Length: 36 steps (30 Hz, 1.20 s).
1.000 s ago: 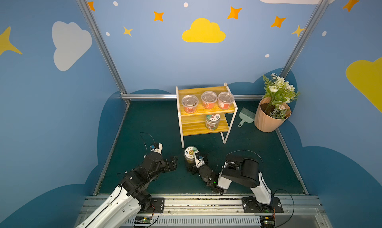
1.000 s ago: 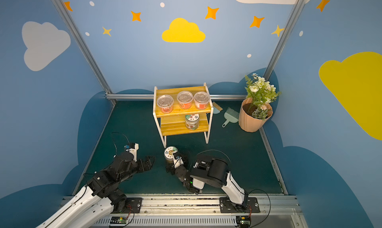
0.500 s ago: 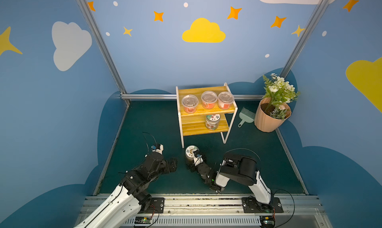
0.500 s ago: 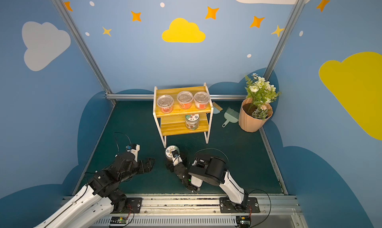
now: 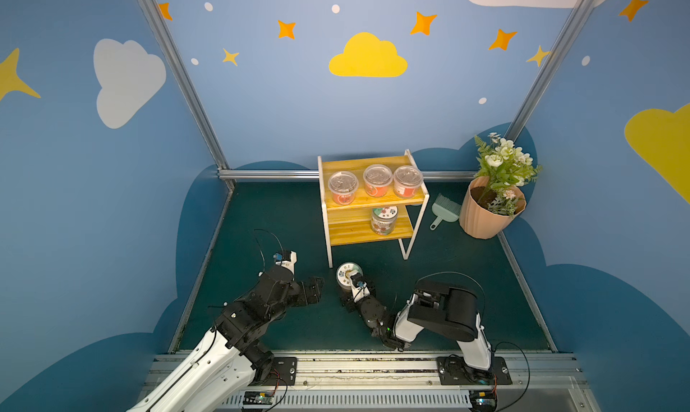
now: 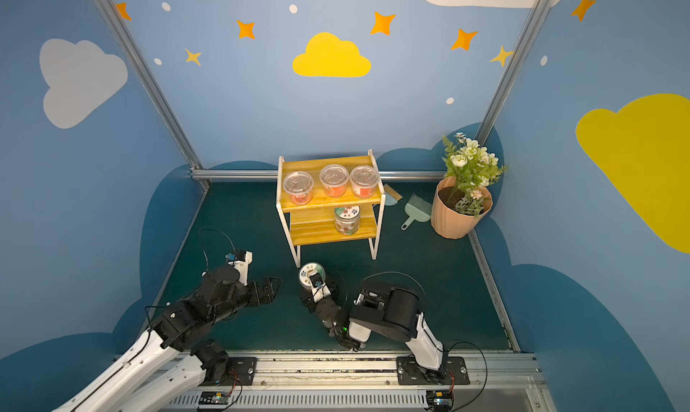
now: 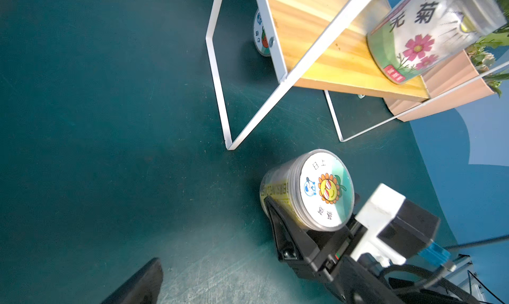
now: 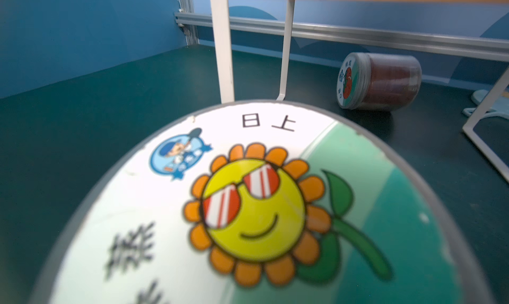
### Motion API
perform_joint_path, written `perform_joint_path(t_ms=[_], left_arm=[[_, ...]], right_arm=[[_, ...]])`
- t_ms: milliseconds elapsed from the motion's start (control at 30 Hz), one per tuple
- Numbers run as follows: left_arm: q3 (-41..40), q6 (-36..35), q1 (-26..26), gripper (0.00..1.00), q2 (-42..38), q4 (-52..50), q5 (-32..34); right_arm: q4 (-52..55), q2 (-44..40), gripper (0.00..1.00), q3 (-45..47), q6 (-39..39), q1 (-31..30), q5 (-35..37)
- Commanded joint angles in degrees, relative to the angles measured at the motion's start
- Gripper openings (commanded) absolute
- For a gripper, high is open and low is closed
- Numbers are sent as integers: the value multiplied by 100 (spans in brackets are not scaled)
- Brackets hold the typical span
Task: Place the seed container on the shelf
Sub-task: Pick up the seed jar at the center of the board, then place the seed jar on the shelf.
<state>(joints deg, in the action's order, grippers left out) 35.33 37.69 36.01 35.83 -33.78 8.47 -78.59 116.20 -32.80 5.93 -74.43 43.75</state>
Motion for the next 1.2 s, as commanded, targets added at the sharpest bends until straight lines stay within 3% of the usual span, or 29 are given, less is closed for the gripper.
perform_joint_path(t_ms=[0,233,600,833,1167], left_arm=[[184,-81,-20,100,59,97,-116],[211,54,-3,100,203,495,-188],[397,54,-3,100,314,698,-63],[625,48,-7,100,509,771,-40],[760,-64,-35,100,447,662,-38]], right_arm=[[-203,-505,53,211,-205,-164,325],[57,-1522,53,476,-635,-440,591],[2572,-2941,53,-346,-478,-89,-35],[3513,-3126,53,-1003,-111,420,-577],[3807,-2632,54,-1609,307,1075,-881]])
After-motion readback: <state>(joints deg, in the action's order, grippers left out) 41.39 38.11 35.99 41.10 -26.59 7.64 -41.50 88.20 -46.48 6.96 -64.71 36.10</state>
